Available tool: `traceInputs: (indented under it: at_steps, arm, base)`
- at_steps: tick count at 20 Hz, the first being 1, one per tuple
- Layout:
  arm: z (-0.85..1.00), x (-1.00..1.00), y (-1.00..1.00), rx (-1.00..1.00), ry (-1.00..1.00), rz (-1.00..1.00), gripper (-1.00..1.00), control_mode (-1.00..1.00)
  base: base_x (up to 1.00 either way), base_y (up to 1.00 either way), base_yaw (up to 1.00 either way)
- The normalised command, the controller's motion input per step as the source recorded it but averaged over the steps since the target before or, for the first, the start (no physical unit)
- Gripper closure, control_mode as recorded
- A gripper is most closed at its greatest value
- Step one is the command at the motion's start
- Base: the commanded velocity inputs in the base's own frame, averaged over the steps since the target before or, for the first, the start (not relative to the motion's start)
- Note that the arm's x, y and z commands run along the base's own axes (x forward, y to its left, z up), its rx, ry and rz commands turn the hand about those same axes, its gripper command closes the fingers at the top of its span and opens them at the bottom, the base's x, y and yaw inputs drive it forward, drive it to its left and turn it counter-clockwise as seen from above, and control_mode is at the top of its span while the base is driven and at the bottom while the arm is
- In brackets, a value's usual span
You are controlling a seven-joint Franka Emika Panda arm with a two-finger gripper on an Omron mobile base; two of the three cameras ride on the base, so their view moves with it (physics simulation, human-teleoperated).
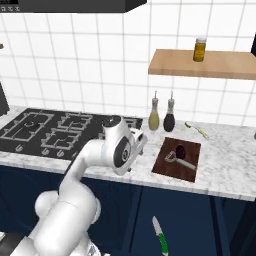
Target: Place the appropriate cutting tool for cutting the eggplant skin on the cutting board.
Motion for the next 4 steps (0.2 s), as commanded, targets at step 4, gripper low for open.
traceInputs:
  at_steps: [4]
  arm:
    - [0.47, -0.49, 1.00, -0.15, -0.05, 0.00, -1.00, -1.00]
  base:
    - [0.00, 0.00, 0.00]
